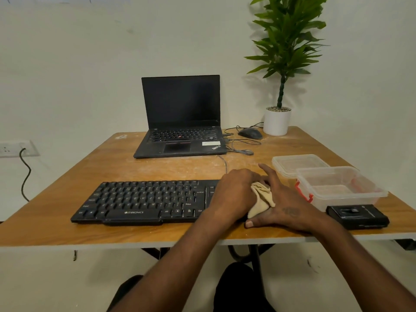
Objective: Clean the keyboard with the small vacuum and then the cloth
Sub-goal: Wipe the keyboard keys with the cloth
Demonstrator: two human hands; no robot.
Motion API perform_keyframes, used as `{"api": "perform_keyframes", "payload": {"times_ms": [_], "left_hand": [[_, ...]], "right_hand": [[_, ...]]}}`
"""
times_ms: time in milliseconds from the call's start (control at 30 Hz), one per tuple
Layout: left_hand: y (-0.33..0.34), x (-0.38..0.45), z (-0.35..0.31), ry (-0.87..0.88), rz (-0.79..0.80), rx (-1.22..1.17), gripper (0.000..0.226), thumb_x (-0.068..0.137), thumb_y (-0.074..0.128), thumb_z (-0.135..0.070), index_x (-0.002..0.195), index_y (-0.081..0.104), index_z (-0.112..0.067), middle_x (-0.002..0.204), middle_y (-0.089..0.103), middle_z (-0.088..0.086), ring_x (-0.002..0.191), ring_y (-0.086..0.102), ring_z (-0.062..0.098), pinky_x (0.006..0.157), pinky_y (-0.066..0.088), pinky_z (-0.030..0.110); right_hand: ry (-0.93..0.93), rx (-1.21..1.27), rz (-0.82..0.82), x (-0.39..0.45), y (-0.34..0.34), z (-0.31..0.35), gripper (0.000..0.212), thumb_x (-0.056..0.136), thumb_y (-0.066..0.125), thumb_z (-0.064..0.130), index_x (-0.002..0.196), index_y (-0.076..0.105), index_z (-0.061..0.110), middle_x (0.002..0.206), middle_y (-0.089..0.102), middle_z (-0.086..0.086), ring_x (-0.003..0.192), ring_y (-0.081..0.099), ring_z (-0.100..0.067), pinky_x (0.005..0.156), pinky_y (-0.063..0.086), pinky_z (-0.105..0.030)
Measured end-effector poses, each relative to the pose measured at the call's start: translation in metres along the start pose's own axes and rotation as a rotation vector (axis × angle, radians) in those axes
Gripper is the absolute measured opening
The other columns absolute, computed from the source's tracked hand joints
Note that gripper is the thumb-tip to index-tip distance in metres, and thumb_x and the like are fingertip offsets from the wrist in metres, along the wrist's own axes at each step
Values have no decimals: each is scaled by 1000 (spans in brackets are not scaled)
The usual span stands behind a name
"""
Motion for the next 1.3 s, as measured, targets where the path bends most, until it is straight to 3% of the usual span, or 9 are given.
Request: {"api": "perform_keyframes", "payload": {"times_ms": [100,267,467,633,800,1000,1233,1300], "left_hand": [[-9,-4,13,-24,-15,55,41,87,64,-4,111,79,-33,103,77,-2,95,69,21,77,57,38],[-23,-20,41,-105,-61,102,34,92,68,-9,110,79,-35,106,78,-5,93,68,15,71,54,31],[-16,-19,28,-68,-75,30,33,91,68,-10,109,81,-34,104,79,-3,93,70,17,74,57,35],[-12,-15,26,-51,-58,32,39,89,66,-6,112,80,-35,107,79,-3,97,68,18,75,54,34],[-4,-20,18,-41,-77,-42,41,86,66,-5,111,80,-34,106,77,-4,98,68,21,80,56,39],[5,-14,2,-26,-50,-33,31,88,67,-14,110,80,-31,102,76,-1,94,70,23,77,57,41],[-13,-30,36,-24,-20,-2,38,87,71,-7,110,79,-37,106,77,-7,96,67,13,79,58,37],[-17,-37,47,-46,-31,-3,38,88,72,-9,109,79,-40,105,76,-11,94,66,9,78,59,36]], "right_hand": [[7,-17,3,1,0,0,148,44,91,70,150,-11,53,150,36,19,128,45,-9,100,36,-22],[29,-10,-14,0,1,-1,151,39,89,74,150,-11,54,162,28,7,144,36,-23,115,35,-38],[30,-13,-9,1,0,-1,151,41,91,70,151,-10,51,161,30,7,142,38,-20,110,33,-28],[34,-46,-15,3,1,-1,150,37,87,79,149,-10,55,159,33,8,141,41,-20,118,34,-45],[-6,-41,-10,2,2,-1,150,39,87,78,152,-8,49,159,34,7,140,42,-17,116,36,-38],[-57,-13,-12,1,1,-4,142,45,86,77,151,-7,53,151,42,14,133,49,-11,113,41,-42],[9,-6,15,3,0,-4,147,41,91,71,148,-8,58,160,30,6,142,39,-20,117,34,-40],[8,14,53,2,-1,-6,143,45,92,68,147,-8,61,163,26,7,146,32,-21,120,30,-45]]}}
Point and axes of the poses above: each hand's wrist, its own x-axis towards the middle knuckle, its own y-axis out of the palm, z = x × y, the point moved 3 cm from there along x, towards the middle knuckle
